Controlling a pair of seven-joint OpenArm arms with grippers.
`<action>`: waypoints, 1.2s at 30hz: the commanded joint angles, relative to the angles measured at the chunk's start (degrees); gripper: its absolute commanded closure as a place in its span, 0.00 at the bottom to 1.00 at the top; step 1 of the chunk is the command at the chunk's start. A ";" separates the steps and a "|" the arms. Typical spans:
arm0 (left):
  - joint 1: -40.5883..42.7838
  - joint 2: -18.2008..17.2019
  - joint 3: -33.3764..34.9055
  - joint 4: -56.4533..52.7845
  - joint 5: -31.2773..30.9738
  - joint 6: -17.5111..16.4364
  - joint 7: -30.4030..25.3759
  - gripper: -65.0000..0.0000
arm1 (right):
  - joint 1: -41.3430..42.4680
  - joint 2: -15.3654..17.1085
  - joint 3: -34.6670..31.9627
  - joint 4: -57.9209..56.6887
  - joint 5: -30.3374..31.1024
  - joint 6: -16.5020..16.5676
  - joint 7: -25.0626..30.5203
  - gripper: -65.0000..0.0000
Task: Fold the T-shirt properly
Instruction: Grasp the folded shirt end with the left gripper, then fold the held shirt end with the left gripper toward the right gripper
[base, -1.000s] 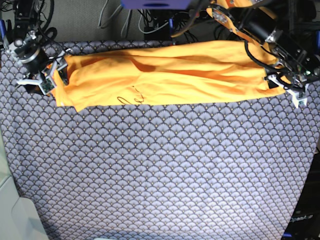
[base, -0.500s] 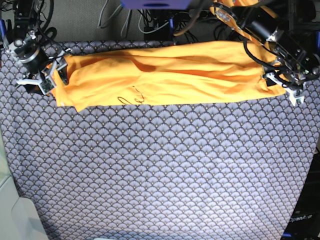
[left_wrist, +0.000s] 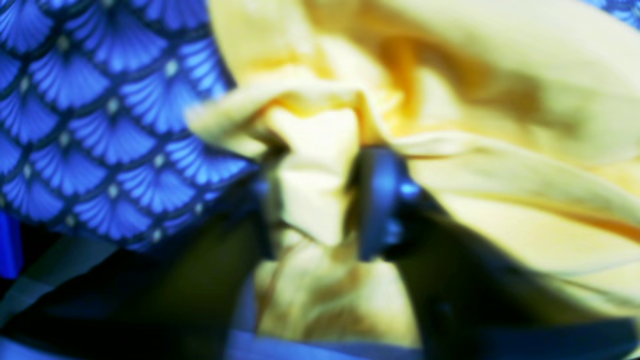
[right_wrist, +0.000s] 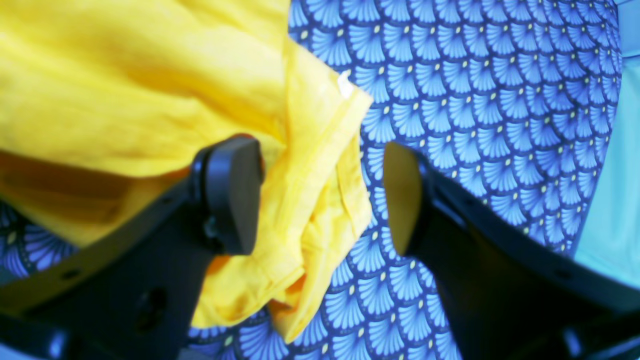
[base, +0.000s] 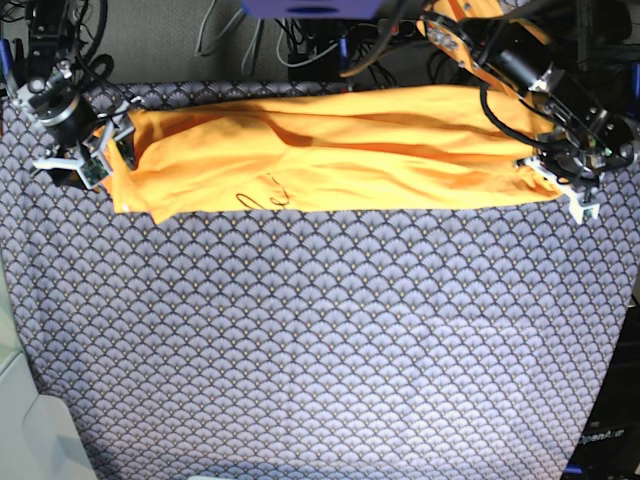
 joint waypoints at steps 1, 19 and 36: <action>0.79 1.64 -0.04 -2.53 1.49 0.14 1.83 1.00 | 0.16 0.78 0.49 0.89 0.56 -0.29 1.16 0.40; -0.88 4.19 1.02 16.28 1.23 0.14 6.35 1.00 | 0.60 0.78 0.49 0.98 0.56 -0.29 1.16 0.40; -0.61 5.23 24.93 25.86 0.88 0.14 6.35 1.00 | 2.62 0.87 2.60 1.24 0.47 -0.29 1.16 0.40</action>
